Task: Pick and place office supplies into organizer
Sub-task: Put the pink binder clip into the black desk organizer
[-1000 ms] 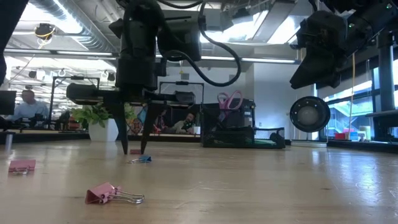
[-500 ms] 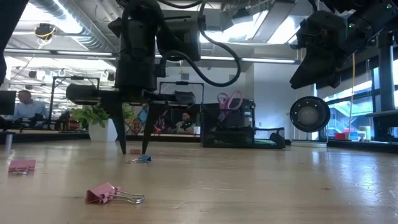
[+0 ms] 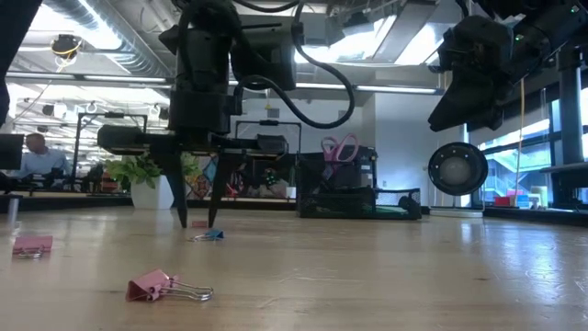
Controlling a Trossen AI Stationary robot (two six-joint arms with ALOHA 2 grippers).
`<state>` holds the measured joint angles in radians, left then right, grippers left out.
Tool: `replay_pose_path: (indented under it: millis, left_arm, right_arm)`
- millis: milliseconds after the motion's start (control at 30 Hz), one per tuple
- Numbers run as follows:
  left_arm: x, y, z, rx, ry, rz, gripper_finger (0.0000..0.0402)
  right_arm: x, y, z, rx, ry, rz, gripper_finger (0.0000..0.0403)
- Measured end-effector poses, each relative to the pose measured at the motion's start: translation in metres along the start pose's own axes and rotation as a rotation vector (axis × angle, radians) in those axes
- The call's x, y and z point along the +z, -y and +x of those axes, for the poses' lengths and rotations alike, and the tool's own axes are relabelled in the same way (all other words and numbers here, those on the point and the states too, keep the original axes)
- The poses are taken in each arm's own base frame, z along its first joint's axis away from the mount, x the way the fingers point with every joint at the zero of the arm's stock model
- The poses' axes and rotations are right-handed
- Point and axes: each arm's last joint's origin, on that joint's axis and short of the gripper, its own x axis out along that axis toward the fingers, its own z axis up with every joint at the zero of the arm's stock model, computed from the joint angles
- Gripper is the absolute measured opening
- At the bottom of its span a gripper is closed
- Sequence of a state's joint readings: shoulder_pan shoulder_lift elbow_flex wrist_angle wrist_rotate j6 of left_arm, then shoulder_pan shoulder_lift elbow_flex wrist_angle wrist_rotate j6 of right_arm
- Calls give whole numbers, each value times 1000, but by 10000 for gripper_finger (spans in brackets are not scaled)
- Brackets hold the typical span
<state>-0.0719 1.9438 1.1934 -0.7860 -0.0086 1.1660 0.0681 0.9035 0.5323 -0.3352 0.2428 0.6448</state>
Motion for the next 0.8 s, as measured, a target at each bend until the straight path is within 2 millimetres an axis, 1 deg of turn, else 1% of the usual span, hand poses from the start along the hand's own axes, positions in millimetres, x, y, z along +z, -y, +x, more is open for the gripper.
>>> replay_pose_path:
  millis: [500, 800]
  left_arm:
    - [2, -2, 0, 21, 27, 3, 65]
    - [5, -10, -11, 20, 31, -13, 58]
  right_arm:
    - [0, 0, 0, 0, 0, -1, 76]
    - [0, 0, 0, 0, 0, -2, 76]
